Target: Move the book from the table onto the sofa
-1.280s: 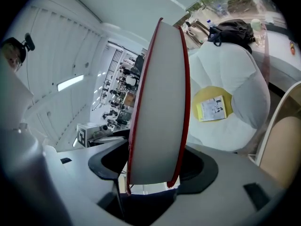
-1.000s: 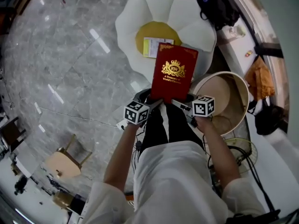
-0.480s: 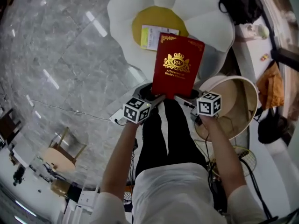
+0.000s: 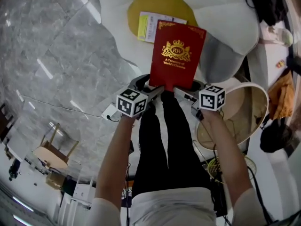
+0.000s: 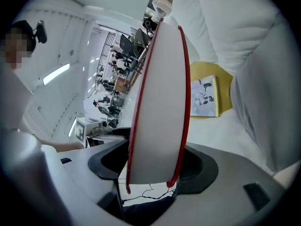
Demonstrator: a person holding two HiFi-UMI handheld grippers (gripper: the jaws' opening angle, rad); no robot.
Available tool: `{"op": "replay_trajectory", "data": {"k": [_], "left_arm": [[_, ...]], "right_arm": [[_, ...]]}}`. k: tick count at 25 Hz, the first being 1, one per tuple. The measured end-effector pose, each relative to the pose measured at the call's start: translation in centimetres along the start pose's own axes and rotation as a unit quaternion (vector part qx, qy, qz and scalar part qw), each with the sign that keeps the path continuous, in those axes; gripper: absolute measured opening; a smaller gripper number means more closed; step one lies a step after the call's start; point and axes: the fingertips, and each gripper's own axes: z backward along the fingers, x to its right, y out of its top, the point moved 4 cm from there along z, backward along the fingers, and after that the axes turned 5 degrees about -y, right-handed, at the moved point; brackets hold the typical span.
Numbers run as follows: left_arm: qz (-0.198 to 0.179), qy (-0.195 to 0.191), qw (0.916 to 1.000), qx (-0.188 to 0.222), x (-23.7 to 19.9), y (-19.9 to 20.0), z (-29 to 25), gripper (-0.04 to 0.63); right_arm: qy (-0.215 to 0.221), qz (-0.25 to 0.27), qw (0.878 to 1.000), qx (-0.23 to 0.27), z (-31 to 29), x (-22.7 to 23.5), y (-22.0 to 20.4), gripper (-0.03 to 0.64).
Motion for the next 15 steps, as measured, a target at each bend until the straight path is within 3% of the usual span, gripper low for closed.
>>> {"op": "replay_trajectory", "data": {"k": [15], "left_arm": [[0.032,-0.023,0.9985,-0.039,-8.5,-2.9,-7.3,0.319]], "right_arm": [[-0.033,-0.024,0.999,0.002,-6.1,8.4,-0.4,0.322]]}}
